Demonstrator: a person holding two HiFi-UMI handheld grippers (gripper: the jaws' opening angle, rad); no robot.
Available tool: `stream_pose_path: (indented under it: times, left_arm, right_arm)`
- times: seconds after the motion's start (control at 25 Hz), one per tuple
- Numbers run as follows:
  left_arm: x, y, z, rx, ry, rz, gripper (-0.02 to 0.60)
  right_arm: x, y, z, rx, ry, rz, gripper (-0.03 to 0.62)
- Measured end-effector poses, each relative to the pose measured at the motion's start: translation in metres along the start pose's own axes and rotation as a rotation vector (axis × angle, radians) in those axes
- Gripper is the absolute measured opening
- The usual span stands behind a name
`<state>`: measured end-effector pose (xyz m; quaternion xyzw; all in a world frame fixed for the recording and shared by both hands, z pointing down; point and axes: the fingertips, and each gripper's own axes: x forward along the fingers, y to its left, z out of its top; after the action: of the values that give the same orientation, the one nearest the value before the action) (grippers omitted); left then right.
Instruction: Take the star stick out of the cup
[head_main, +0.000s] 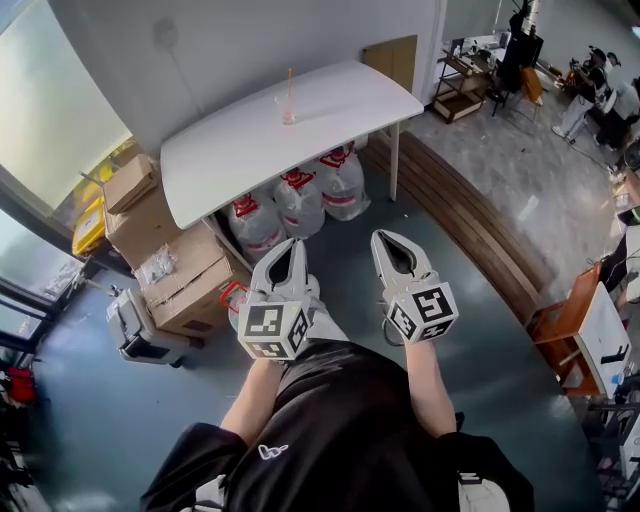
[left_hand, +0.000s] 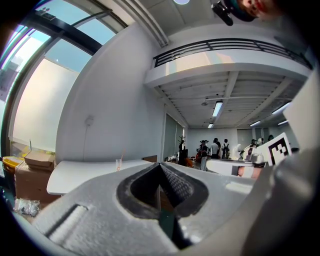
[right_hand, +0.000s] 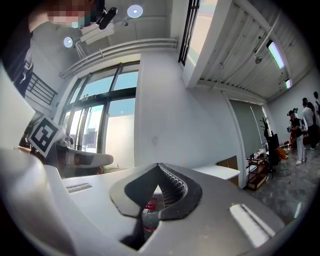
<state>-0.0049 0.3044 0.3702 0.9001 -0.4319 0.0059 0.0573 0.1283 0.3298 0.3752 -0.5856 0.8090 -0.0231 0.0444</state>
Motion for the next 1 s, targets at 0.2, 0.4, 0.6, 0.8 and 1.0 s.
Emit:
stream_pose_path:
  times: [0.2,0.4,0.6,0.8,1.0]
  left_arm:
    - [0.018,0.044,-0.008,-0.024,0.019,0.059,0.002]
    - [0.052,0.104,-0.018,-0.056,0.040,0.128,0.002]
    - [0.093,0.146,-0.026,-0.060,0.104,0.144,0.002]
    - [0.135,0.175,-0.044,-0.064,0.182,0.124,0.002]
    - [0.182,0.201,-0.056,-0.081,0.234,0.105,0.002]
  right_arm:
    - [0.044,-0.003,-0.007,0.012,0.002,0.035,0.006]
    - [0.107,-0.017,-0.016,0.011,-0.004,0.022,0.006]
    - [0.159,-0.029,-0.031,0.061,0.025,0.014,0.006]
    - [0.206,-0.036,-0.041,0.086,0.061,0.032,0.006]
    - [0.252,-0.058,-0.061,0.125,0.103,0.010,0.006]
